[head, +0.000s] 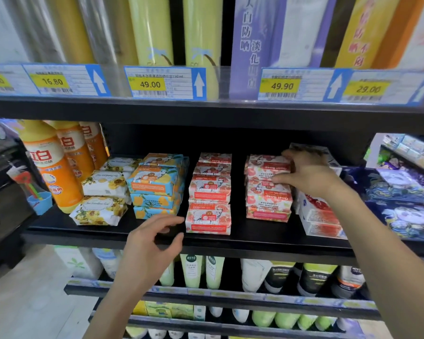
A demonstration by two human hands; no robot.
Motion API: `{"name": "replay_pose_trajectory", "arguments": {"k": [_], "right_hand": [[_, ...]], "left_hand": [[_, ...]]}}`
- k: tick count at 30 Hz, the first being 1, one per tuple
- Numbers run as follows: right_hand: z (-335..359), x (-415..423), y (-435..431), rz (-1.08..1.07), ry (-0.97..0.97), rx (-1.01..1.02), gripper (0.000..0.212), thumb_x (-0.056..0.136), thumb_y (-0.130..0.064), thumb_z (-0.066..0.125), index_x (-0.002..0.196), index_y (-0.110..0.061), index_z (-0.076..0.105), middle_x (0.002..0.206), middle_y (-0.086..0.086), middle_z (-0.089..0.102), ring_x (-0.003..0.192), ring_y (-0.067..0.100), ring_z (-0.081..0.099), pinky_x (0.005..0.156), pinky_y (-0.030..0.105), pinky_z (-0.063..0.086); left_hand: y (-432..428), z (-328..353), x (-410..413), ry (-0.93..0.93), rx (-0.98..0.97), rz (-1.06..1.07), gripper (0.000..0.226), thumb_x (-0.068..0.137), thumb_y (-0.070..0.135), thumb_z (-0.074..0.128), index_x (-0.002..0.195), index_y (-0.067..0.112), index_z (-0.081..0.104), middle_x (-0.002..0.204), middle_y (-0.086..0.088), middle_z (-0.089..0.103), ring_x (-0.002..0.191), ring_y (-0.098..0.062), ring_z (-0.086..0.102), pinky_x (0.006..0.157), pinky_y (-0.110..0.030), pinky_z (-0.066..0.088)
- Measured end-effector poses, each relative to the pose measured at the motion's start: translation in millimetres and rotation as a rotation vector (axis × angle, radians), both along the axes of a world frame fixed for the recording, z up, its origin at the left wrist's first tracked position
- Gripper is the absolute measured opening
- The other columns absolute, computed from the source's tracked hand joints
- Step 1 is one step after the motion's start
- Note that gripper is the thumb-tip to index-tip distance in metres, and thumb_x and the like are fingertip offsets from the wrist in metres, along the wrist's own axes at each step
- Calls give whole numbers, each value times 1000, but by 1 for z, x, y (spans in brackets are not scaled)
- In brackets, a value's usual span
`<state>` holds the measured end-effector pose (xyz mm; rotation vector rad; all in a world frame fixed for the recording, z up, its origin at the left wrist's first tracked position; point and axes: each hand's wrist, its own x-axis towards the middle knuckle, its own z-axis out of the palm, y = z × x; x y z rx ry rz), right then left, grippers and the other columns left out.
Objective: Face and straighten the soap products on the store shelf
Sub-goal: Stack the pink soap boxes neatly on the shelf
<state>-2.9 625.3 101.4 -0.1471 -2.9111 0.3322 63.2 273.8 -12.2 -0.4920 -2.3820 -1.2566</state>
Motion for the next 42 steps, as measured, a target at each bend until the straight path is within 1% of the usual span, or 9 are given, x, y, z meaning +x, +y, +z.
{"name": "replay_pose_trajectory", "arguments": {"k": [6,10,14,22,25,29,33,36,42], "right_hand": [[-6,29,9,-16,278,-298,72,76,-33,90,139,-16,60,127,2,56,116,21,57,96,25,42],[-13,51,23,-69,388,-475,63,72,-41,92,126,-22,67,113,-2,68,91,11,65,83,25,52],[-16,71,33,-103,437,-552,68,69,-45,92,127,-22,66,120,0,66,99,15,65,83,25,54],[-26,87,43,-70,454,-672,74,69,-42,93,134,-26,62,128,-3,63,103,10,65,90,39,58],[-29,87,45,-62,455,-686,74,70,-42,92,135,-25,61,127,-4,63,98,-1,62,80,25,53],[-34,86,48,-65,461,-717,75,70,-42,92,135,-25,61,131,-3,62,102,6,63,86,30,55],[-36,85,50,-57,460,-739,75,70,-39,93,135,-24,61,131,-2,62,100,0,62,82,26,53],[-35,85,48,-52,451,-752,75,70,-38,93,136,-23,61,130,-1,63,99,1,63,79,23,52],[-31,85,32,-9,431,-793,68,69,-33,93,130,-25,64,122,-2,68,95,0,68,76,20,55]], "left_hand": [[61,55,-2,-121,73,-150,31,87,24,79,115,35,71,105,20,68,93,-3,68,83,-16,54],[112,70,-21,-223,-12,-253,58,86,35,80,140,29,59,129,14,63,116,2,62,102,-23,51],[149,68,-40,-280,-113,-254,80,85,39,81,154,22,42,150,6,51,135,-11,50,109,-26,43],[172,61,-50,-312,-172,-150,70,85,27,83,145,18,48,109,18,59,87,1,58,67,-3,40],[176,55,-51,-269,-199,-103,62,81,28,87,135,19,56,114,9,68,106,-13,65,84,-21,51],[181,53,-52,-256,-255,-91,77,73,42,90,139,20,57,129,0,66,121,-23,62,100,-44,55],[180,53,-49,-236,-271,-74,90,73,46,89,148,14,51,138,-1,63,125,-20,61,104,-34,51],[177,57,-41,-216,-265,-69,81,73,43,90,141,14,56,124,4,70,102,-8,64,83,-18,49],[149,63,-26,-281,-169,-138,80,68,42,93,137,18,59,102,15,70,89,-1,69,85,-27,60]]}}
